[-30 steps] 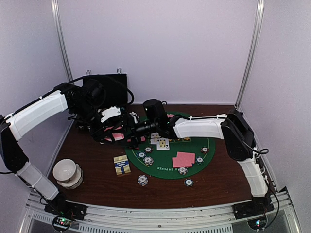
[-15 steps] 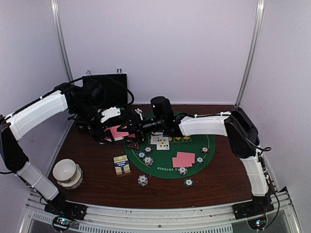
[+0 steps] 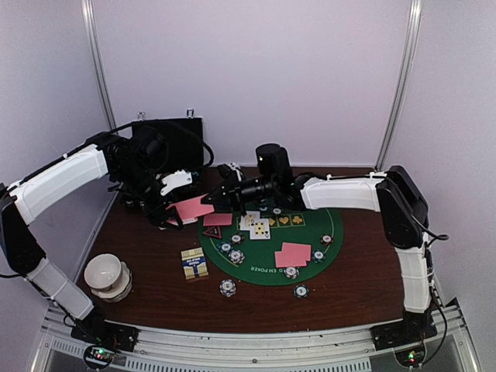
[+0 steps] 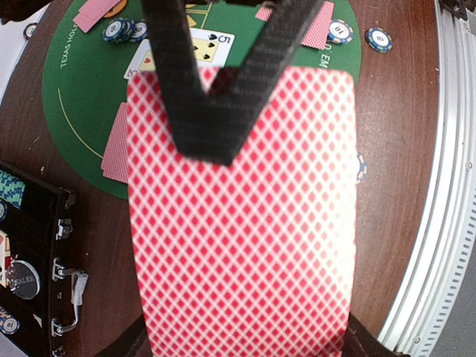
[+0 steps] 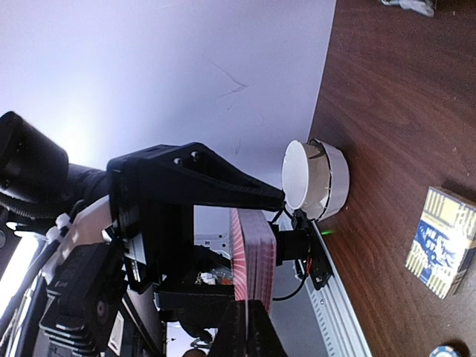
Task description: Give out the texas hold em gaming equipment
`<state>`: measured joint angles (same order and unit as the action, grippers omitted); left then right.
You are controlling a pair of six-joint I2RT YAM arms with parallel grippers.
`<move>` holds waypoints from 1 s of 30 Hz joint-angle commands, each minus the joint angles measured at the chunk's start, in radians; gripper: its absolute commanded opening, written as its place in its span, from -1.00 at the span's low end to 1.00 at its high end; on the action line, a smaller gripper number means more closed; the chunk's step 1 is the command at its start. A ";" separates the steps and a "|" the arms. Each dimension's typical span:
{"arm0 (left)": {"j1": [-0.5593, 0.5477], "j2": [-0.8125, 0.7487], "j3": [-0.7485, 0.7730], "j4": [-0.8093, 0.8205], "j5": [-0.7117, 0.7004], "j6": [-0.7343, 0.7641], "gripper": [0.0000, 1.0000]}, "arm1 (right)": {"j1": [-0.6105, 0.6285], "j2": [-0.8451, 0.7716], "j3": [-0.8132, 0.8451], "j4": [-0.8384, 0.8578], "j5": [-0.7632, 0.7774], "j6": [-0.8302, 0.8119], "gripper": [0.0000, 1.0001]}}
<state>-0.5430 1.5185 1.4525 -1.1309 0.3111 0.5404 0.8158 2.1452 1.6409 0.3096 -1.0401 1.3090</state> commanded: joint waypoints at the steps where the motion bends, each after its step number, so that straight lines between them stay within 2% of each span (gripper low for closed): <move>1: 0.008 -0.020 0.014 0.017 0.011 -0.005 -1.00 | -0.040 -0.092 -0.040 -0.026 -0.003 -0.038 -1.00; 5: 0.008 -0.023 0.010 0.017 0.004 -0.003 -1.00 | -0.098 -0.144 -0.035 -0.207 0.004 -0.183 -1.00; 9: 0.008 -0.024 0.011 0.017 0.001 -0.003 -1.00 | -0.152 -0.171 0.100 -0.660 0.092 -0.539 -1.00; 12: 0.008 -0.022 0.011 0.016 0.000 -0.002 -1.00 | -0.157 -0.152 0.279 -1.070 0.315 -0.880 -1.00; 15: 0.008 -0.018 0.011 0.017 -0.004 -0.003 -1.00 | -0.136 -0.135 0.358 -1.265 0.653 -1.099 -1.00; 18: 0.008 -0.016 0.011 0.017 -0.003 -0.004 -1.00 | -0.086 -0.134 0.336 -1.283 0.984 -1.260 -1.00; 21: 0.008 -0.016 0.015 0.016 0.000 -0.003 -1.00 | -0.025 -0.125 0.271 -1.213 1.236 -1.398 -1.00; 26: 0.008 -0.015 0.016 0.015 -0.003 -0.003 -1.00 | 0.082 -0.067 0.164 -1.038 1.569 -1.603 -1.00; 30: 0.008 -0.016 0.017 0.013 -0.003 -0.003 -1.00 | 0.145 -0.004 0.079 -0.878 1.749 -1.777 -1.00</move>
<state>-0.5423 1.5185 1.4525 -1.1309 0.3035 0.5404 0.9169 2.0842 1.7836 -0.7319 0.3927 -0.2352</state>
